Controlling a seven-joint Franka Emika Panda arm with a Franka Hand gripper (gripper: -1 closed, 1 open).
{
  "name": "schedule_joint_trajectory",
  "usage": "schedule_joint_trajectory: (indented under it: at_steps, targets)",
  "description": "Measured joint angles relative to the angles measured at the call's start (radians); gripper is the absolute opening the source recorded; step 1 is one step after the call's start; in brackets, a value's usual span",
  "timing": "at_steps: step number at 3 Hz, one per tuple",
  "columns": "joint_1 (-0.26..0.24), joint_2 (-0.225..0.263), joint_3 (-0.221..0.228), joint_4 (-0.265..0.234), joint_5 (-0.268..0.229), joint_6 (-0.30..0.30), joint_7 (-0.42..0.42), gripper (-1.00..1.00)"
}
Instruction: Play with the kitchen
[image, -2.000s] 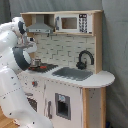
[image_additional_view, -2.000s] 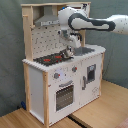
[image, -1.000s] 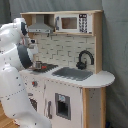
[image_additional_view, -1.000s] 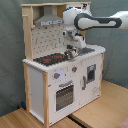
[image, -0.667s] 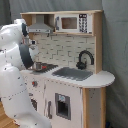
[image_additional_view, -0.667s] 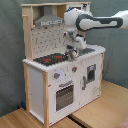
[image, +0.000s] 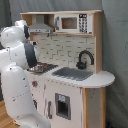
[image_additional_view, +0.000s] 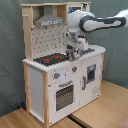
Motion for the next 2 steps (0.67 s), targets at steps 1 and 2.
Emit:
schedule_joint_trajectory:
  at_steps: [1,2]
  targets:
    - [0.026,0.061,0.001,-0.044,-0.052,0.029,0.029,-1.0]
    - [0.049,0.125,0.003,-0.078,-0.108,0.047,0.06,-1.0]
